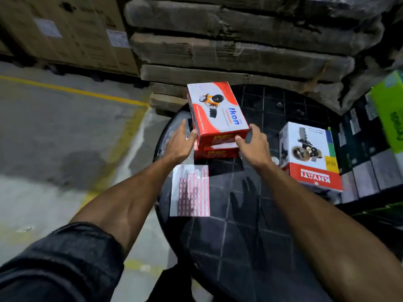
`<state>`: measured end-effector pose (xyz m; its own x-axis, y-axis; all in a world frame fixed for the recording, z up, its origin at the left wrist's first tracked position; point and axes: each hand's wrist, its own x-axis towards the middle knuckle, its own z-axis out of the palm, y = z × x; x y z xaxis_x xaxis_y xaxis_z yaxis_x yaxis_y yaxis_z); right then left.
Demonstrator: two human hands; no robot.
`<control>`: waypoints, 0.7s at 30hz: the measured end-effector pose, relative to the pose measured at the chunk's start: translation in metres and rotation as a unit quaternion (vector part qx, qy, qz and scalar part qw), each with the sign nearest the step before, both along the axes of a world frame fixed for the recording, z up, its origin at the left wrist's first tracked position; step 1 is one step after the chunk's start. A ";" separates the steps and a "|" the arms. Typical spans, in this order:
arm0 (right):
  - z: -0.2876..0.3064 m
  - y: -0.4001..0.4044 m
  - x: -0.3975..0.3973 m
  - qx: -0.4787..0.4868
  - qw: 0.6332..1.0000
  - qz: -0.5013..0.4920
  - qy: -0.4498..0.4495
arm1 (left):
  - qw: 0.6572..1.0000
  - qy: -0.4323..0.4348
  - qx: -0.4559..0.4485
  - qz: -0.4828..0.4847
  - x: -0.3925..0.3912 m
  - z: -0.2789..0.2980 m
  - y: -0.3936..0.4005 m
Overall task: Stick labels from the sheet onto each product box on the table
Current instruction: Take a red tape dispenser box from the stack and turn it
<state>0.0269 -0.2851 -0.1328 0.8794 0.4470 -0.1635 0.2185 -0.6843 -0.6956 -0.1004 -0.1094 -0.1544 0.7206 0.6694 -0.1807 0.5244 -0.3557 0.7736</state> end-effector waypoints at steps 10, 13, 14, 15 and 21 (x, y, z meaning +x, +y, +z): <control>-0.005 0.077 0.064 -0.022 0.997 -0.008 0.077 | 0.986 -0.030 -0.159 -0.028 0.073 -0.024 0.046; -0.012 0.081 0.065 0.005 0.994 -0.019 0.107 | 0.989 -0.027 -0.143 -0.026 0.073 -0.018 0.038; -0.013 0.080 0.063 0.001 0.993 -0.035 0.110 | 0.990 -0.032 -0.137 -0.019 0.074 -0.018 0.036; -0.016 0.077 0.061 0.003 0.993 -0.053 0.105 | 0.990 -0.030 -0.137 -0.010 0.073 -0.018 0.034; -0.032 0.032 0.015 0.069 0.986 -0.123 0.090 | 0.993 -0.038 -0.107 -0.032 0.045 -0.011 -0.008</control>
